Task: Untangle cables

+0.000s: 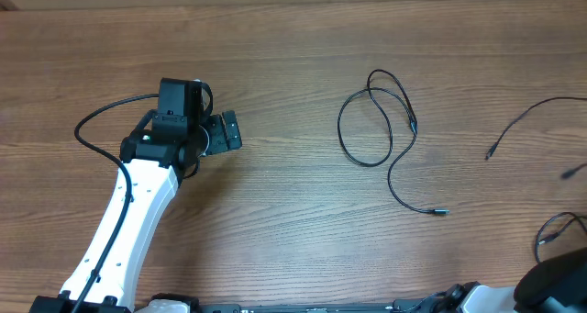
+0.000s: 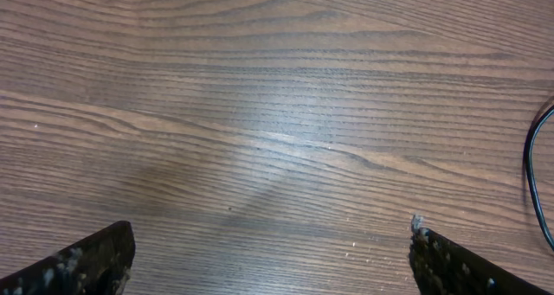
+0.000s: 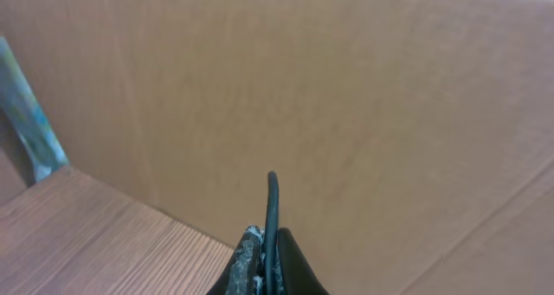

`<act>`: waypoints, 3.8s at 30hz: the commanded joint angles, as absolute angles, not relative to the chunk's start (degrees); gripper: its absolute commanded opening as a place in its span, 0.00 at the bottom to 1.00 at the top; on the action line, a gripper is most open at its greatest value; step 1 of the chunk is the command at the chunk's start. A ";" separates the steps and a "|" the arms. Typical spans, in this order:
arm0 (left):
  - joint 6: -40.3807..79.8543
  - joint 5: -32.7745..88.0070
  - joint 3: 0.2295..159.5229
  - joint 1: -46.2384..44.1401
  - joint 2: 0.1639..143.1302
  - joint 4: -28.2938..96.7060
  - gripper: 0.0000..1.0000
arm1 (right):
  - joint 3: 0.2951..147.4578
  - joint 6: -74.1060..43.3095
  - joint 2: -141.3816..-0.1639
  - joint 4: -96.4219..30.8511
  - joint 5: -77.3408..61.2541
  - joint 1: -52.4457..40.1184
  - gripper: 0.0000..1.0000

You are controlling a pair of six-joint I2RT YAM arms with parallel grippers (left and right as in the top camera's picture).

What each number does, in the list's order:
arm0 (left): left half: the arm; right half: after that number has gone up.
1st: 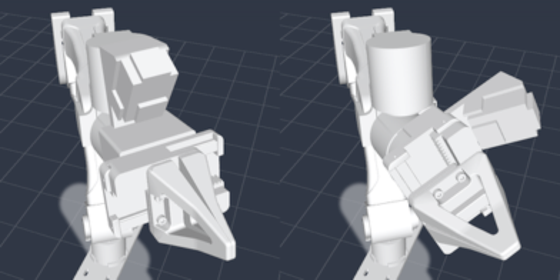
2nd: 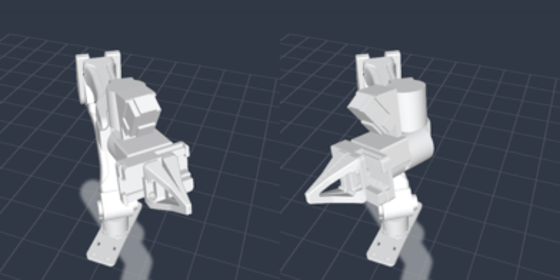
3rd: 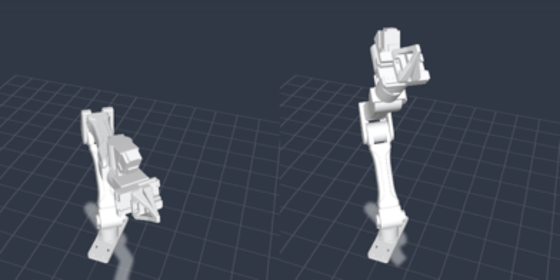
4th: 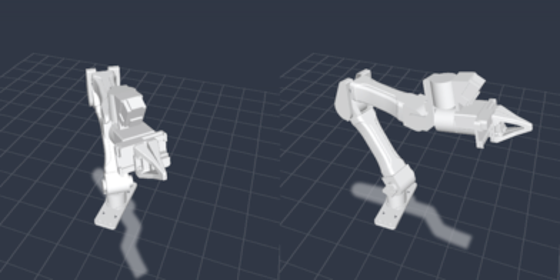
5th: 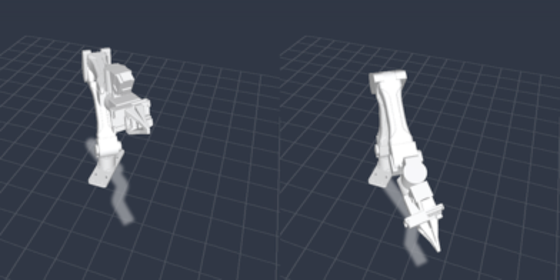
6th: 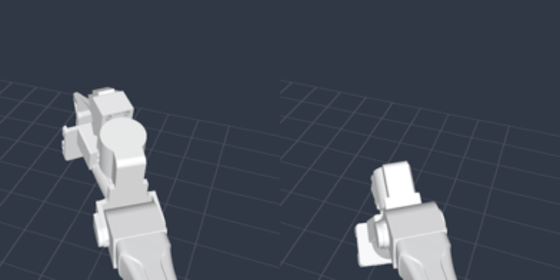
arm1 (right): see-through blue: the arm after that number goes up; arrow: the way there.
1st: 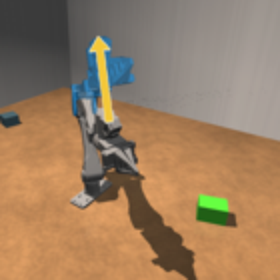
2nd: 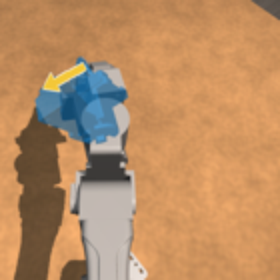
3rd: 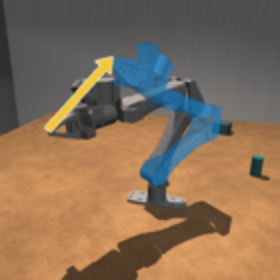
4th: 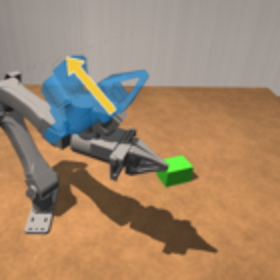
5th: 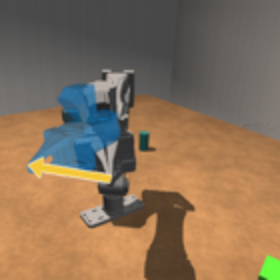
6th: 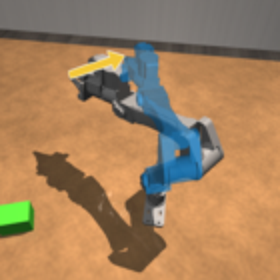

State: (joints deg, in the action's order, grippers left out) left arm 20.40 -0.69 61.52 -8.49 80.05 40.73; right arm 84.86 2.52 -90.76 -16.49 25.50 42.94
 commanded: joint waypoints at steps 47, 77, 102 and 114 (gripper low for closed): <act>19.29 -0.43 61.98 -8.27 80.27 40.69 1.00 | 85.84 -4.47 -112.64 -38.85 -35.33 39.88 1.00; 19.29 -0.43 61.98 -8.27 80.27 40.69 1.00 | 85.84 -10.17 -112.64 -44.25 -21.41 -3.92 1.00; 19.29 -0.43 61.98 -8.27 80.27 40.69 1.00 | 85.84 -27.03 -120.57 -36.10 -12.64 -8.32 1.00; 19.29 -0.43 61.98 -8.27 80.27 40.69 1.00 | 85.82 -27.09 -120.57 -29.45 -12.43 -8.32 1.00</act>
